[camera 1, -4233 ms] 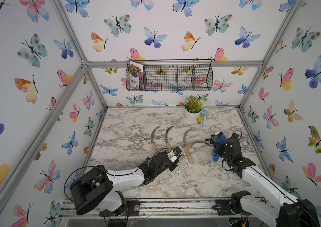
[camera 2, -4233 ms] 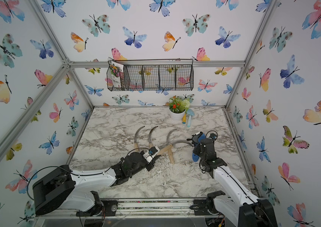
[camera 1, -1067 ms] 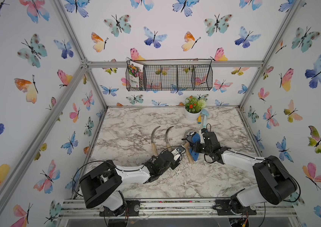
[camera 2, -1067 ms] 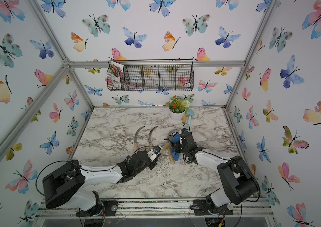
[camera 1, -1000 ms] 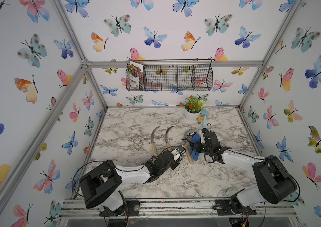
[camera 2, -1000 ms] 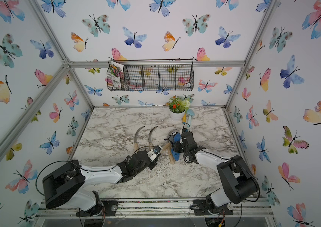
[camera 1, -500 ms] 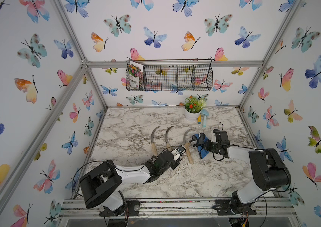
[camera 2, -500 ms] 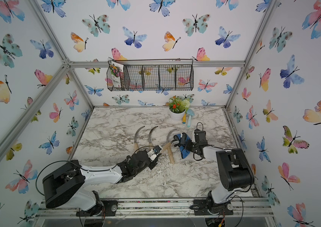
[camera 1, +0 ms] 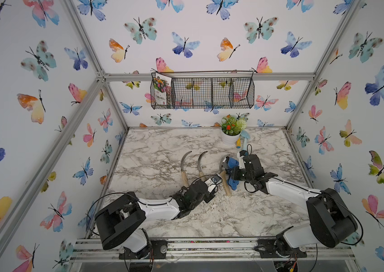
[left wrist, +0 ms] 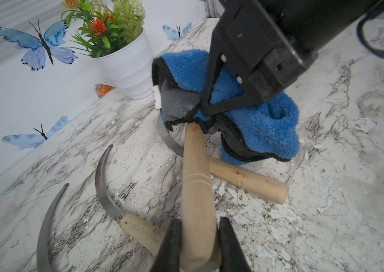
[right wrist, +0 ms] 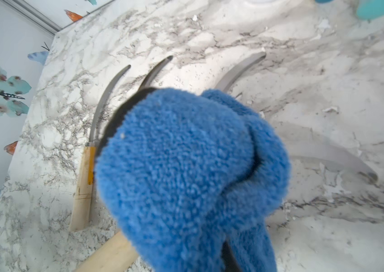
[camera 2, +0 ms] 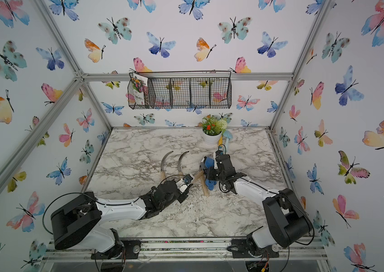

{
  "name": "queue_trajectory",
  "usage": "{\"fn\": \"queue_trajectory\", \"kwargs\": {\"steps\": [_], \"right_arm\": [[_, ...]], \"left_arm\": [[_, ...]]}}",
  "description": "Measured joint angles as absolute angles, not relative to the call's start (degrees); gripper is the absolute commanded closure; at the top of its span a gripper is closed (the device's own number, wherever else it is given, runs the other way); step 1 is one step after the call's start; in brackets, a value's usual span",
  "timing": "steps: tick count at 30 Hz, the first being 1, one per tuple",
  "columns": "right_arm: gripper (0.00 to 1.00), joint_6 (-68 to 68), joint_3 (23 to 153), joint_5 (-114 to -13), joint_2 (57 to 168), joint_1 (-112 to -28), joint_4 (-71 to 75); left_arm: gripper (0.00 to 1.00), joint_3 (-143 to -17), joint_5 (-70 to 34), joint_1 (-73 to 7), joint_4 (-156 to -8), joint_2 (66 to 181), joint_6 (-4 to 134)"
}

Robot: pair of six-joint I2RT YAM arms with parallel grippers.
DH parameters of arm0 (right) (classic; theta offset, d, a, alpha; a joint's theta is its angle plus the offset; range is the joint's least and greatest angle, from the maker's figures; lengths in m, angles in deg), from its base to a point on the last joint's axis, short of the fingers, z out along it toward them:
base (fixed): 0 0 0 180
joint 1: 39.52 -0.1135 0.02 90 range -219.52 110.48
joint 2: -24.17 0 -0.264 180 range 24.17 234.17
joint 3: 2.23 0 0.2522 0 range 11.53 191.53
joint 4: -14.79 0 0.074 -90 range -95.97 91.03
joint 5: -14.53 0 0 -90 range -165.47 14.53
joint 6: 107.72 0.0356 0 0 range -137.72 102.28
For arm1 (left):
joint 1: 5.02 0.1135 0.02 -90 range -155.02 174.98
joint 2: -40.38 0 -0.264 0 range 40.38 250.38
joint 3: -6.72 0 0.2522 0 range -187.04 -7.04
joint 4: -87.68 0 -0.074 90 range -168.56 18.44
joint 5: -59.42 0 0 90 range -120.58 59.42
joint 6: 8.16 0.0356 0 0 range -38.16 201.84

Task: Wipe small sickles with rags
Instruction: Wipe the small sickle.

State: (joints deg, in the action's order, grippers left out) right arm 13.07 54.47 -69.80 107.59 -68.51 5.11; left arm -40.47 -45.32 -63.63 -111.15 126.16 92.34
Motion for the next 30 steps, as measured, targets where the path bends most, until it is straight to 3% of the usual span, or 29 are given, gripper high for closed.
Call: {"fn": "queue_trajectory", "kwargs": {"steps": [7,13,20,26,30], "right_arm": [[0.98,12.2,58.9,-72.4,113.7,-66.4,3.4],[0.98,11.8,62.5,-69.5,120.4,-59.1,3.1],[0.98,11.9,58.0,-68.6,120.5,-49.3,3.6],[0.98,12.3,56.1,-68.7,117.5,-48.8,2.8],[0.98,12.7,54.9,-70.8,115.0,-47.7,2.7]], "left_arm": [[1.00,-40.5,-45.3,-63.6,-111.2,126.2,92.3],[1.00,-40.5,-45.3,-63.6,-111.1,126.2,91.7],[1.00,-39.8,-46.7,-63.9,-112.4,125.6,91.0],[1.00,-36.4,-47.9,-63.6,-113.7,122.5,88.6],[1.00,-34.0,-48.0,-58.4,-114.5,118.7,84.9]]}}
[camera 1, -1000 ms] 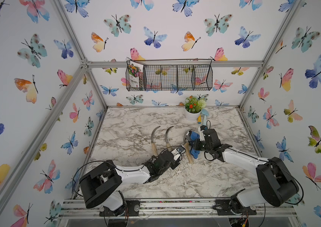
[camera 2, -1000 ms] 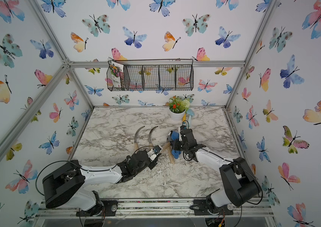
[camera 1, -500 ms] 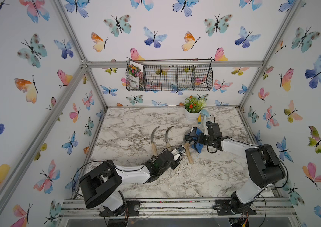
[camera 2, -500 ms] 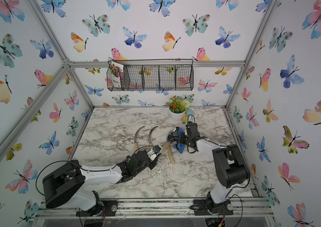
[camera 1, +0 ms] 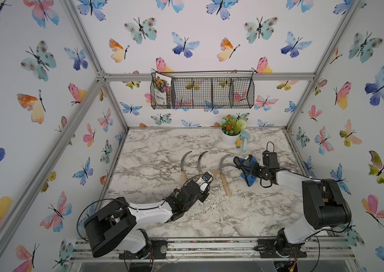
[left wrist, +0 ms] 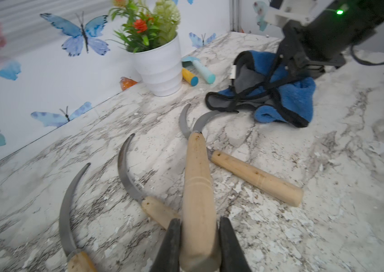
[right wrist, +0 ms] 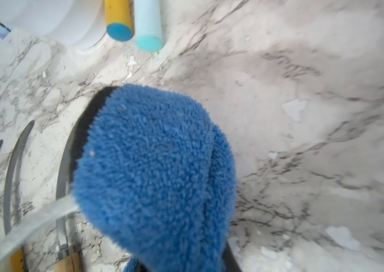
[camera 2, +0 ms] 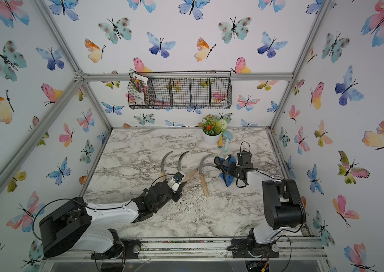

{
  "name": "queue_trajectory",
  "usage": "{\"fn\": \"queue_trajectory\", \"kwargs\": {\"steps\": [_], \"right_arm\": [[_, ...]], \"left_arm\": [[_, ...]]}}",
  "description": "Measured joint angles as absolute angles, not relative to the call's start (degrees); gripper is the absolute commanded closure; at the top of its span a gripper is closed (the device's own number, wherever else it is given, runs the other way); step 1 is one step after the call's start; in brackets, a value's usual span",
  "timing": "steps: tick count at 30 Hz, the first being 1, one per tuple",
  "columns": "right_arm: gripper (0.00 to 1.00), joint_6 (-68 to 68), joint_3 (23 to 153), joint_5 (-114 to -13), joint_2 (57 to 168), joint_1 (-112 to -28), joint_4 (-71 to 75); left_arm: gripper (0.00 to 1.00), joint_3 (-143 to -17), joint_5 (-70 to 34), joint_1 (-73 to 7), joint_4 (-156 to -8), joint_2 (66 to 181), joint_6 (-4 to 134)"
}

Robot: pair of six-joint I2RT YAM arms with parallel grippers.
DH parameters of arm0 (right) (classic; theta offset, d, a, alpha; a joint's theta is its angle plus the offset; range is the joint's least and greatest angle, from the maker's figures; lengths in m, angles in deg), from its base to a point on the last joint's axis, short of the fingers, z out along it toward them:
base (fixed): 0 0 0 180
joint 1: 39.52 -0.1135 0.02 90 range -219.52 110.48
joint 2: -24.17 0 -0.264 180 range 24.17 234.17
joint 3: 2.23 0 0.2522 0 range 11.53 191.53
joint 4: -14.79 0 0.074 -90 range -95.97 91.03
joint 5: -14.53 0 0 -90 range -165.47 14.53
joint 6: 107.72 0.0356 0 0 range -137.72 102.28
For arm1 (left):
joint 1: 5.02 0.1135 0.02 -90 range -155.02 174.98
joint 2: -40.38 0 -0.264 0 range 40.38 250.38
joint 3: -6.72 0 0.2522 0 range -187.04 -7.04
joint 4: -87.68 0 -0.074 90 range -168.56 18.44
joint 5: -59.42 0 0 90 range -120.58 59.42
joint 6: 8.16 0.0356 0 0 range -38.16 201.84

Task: Wipe small sickles with rags
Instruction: Wipe the small sickle, then adjust the small sickle.

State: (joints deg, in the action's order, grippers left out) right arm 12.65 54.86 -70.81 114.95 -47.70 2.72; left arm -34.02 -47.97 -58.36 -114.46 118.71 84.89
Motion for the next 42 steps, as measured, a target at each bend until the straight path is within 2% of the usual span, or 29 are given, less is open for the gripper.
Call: {"fn": "queue_trajectory", "kwargs": {"steps": [4,10,15,18,22,30,37,42], "right_arm": [[0.98,12.7,52.2,-70.8,109.2,-47.3,2.7],[0.98,12.6,49.1,-68.9,98.2,-47.3,2.6],[0.98,12.8,45.1,-66.5,90.3,-48.1,2.6],[0.98,13.4,43.2,-66.3,86.9,-51.2,2.1],[0.98,15.1,42.3,-67.4,84.1,-59.7,1.8],[0.98,19.8,41.6,-69.9,85.1,-74.4,5.7],[0.98,21.6,43.1,-71.0,94.2,-77.3,10.0],[0.98,21.5,50.1,-71.6,99.4,-77.4,10.0]], "left_arm": [[1.00,-32.5,-47.4,-53.5,-115.5,116.8,81.4],[1.00,-29.5,-46.7,-53.1,-118.1,114.3,76.5],[1.00,-28.8,-46.9,-51.3,-117.6,110.4,66.9],[1.00,-27.7,-43.1,-47.7,-119.1,108.1,61.9],[1.00,-23.7,-37.3,-43.9,-121.4,103.8,56.2],[1.00,-22.3,-26.1,-43.8,-125.9,104.0,50.7],[1.00,-22.7,-19.3,-45.3,-128.5,106.7,50.8],[1.00,-25.6,-17.6,-49.2,-127.7,109.4,53.1]]}}
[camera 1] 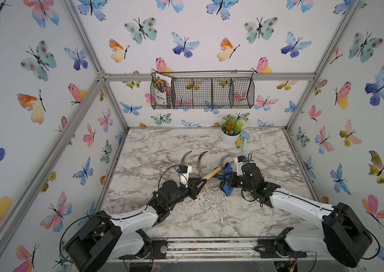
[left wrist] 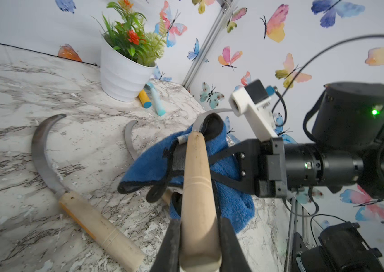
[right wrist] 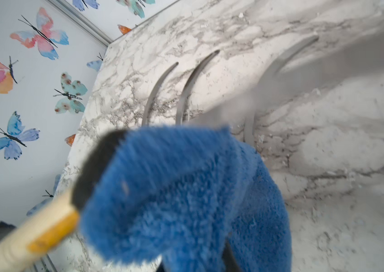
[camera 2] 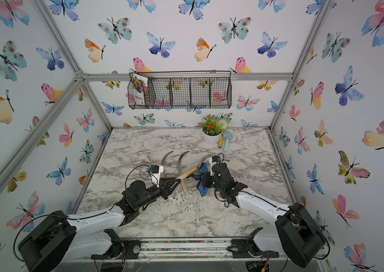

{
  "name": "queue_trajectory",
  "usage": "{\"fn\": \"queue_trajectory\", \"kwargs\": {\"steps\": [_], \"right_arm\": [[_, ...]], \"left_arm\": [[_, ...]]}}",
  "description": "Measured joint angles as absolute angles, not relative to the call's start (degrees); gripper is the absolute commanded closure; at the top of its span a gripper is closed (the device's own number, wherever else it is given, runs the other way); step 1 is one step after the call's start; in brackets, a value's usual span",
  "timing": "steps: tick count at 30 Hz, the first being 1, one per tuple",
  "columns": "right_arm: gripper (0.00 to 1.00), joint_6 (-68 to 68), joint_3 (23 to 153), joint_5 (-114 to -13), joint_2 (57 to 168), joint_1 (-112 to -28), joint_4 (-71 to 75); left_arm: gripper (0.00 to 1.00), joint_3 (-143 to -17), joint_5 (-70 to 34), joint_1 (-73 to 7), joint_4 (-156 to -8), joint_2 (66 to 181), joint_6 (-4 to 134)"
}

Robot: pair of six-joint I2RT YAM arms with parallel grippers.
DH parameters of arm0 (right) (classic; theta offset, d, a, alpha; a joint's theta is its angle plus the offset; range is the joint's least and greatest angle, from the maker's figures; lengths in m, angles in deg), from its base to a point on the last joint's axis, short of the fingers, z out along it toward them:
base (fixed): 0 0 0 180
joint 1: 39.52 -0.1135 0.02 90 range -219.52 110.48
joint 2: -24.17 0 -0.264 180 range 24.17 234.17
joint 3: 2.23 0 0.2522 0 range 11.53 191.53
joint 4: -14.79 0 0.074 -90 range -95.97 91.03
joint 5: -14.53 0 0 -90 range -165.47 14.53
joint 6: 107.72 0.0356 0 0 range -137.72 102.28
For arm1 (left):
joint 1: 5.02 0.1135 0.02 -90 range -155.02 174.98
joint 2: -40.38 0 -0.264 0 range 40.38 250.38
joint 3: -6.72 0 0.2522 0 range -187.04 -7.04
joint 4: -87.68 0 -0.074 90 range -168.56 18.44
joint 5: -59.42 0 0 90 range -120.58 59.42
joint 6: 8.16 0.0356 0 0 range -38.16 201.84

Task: Wipe small sickles with rags
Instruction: Adjust the small sickle.

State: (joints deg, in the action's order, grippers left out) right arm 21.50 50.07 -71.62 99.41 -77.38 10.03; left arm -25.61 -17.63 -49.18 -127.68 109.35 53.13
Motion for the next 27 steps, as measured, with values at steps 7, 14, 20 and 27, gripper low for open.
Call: {"fn": "queue_trajectory", "kwargs": {"steps": [7,14,20,27], "right_arm": [[0.98,20.5,58.2,-71.9,103.2,-77.7,9.8],[0.98,19.3,65.4,-74.0,108.6,-80.2,8.2],[0.98,18.1,69.4,-75.5,111.0,-83.3,6.6],[0.98,17.6,69.2,-75.7,111.0,-83.8,6.2]], "left_arm": [[1.00,-27.4,-18.8,-50.1,-127.3,109.8,54.1],[1.00,-29.6,-19.9,-50.1,-124.3,113.1,54.1],[1.00,-30.7,-21.2,-50.2,-121.1,113.8,54.1],[1.00,-30.8,-22.7,-50.6,-120.5,113.9,54.2]]}}
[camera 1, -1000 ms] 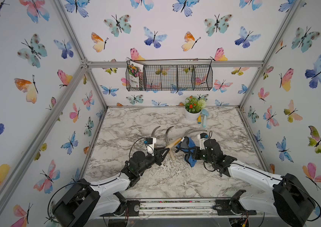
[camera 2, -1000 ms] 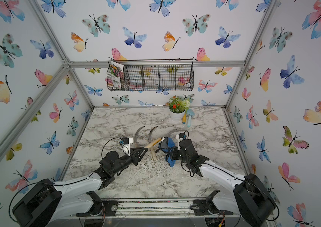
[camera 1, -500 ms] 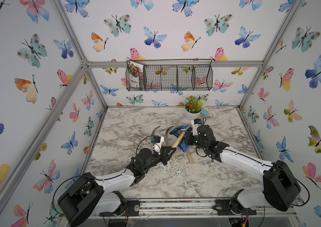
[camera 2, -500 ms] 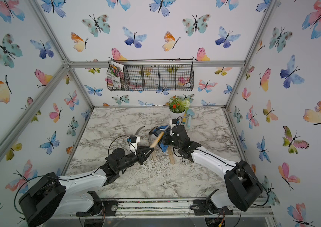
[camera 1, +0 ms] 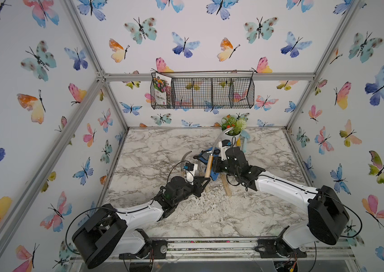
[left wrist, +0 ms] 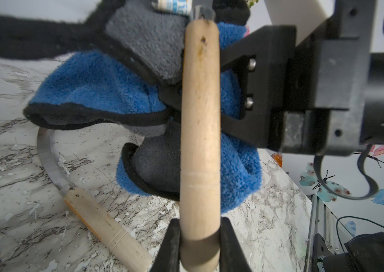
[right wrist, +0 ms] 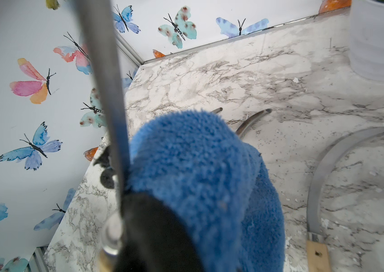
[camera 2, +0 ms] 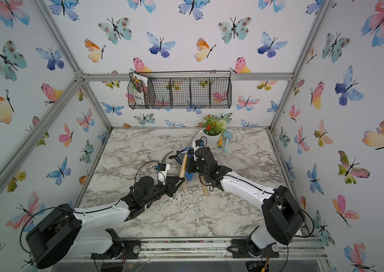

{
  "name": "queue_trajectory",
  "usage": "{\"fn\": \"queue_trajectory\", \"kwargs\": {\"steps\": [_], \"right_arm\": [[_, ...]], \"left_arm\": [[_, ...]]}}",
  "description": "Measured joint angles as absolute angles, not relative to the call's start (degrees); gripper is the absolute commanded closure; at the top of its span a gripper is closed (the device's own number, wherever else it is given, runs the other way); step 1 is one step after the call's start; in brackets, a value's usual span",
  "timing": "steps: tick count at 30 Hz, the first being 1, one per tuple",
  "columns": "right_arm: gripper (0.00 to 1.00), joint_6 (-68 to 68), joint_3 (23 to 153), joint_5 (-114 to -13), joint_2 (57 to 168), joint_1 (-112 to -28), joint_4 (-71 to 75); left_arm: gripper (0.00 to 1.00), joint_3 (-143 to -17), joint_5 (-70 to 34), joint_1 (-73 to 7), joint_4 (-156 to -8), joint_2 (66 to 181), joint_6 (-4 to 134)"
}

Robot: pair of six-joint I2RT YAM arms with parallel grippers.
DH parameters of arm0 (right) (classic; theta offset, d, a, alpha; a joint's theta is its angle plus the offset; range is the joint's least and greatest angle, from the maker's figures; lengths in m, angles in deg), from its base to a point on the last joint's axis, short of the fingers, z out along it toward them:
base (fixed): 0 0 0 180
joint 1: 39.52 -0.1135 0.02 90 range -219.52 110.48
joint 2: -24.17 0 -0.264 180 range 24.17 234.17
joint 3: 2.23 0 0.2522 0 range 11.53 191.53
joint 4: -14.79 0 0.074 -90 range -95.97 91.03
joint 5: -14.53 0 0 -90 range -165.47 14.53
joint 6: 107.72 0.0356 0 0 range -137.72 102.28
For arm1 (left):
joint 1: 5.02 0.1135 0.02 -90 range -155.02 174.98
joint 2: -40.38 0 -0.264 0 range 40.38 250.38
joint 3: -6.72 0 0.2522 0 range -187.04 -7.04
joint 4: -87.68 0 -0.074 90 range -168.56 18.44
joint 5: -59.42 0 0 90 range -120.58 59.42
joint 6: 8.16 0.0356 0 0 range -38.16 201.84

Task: Wipe small sickles with rags
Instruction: Adjust the small sickle, then wipe the small sickle.

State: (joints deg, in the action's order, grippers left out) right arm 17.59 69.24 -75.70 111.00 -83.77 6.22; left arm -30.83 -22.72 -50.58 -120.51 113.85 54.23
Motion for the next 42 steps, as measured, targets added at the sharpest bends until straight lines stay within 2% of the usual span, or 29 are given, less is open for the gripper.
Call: {"fn": "queue_trajectory", "kwargs": {"steps": [15,22,30,42], "right_arm": [[0.98,15.7,68.5,-78.0,110.4,-86.6,6.2],[0.98,15.9,60.9,-79.3,100.3,-85.6,6.1],[0.98,16.4,50.8,-77.3,91.2,-75.7,6.0],[0.98,16.1,46.1,-69.1,90.4,-78.3,5.9]], "left_arm": [[1.00,-32.5,-22.8,-50.6,-119.0,117.0,54.3],[1.00,-27.4,-22.4,-48.5,-121.3,111.8,53.9],[1.00,-23.2,-20.9,-45.9,-126.5,108.1,52.8],[1.00,-22.2,-17.1,-37.2,-134.3,107.6,49.8]]}}
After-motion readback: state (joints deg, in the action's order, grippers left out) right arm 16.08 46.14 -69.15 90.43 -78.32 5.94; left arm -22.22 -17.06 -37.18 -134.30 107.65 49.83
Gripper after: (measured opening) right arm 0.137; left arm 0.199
